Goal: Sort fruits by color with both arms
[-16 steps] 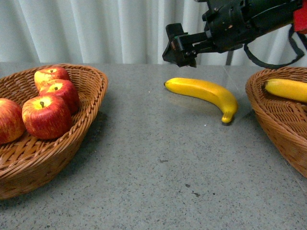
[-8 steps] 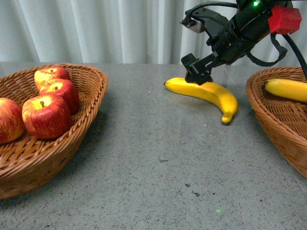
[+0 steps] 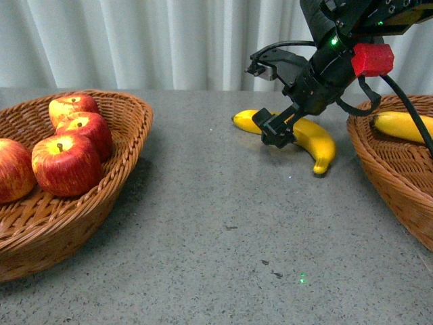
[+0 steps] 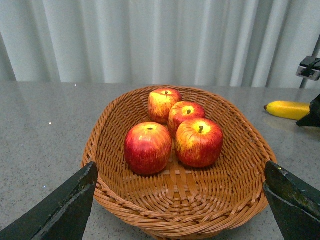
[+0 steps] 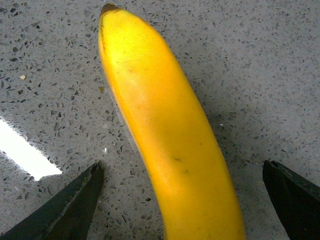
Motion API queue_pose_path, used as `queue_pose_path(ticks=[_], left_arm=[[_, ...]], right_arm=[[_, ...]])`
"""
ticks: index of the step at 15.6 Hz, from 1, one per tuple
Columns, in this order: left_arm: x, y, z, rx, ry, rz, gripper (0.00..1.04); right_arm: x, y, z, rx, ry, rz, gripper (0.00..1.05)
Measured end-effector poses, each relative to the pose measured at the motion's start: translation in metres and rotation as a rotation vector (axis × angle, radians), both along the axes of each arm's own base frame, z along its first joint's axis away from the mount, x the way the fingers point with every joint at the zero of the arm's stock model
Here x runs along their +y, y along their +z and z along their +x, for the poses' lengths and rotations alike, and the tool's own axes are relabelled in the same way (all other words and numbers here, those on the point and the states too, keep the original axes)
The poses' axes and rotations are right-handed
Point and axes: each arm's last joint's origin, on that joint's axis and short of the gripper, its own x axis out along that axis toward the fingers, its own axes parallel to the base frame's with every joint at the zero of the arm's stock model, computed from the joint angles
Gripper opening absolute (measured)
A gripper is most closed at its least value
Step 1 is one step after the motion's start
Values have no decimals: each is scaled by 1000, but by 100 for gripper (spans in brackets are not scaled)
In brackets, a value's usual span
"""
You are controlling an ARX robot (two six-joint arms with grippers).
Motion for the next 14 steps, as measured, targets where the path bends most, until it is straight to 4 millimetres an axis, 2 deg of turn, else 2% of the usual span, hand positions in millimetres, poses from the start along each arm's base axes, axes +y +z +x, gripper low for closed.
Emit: queue_pose_path(ticks=[2,7,9,11,14], left_arm=[[0,0,0,0,0,0,98],[0,0,0,0,0,0,98],[0,0,0,0,0,0,98],[0,0,0,0,0,0,98],[0,0,0,0,0,0,98]], right_arm=[[3,-1,0,-5,2,-1,97],[4,-5,1,2,19,16,56],[5,-6,2,-19,32,25,35],[5,10,2,-67,22,201,33],[-21,72,-21,-157,-15,464,33]])
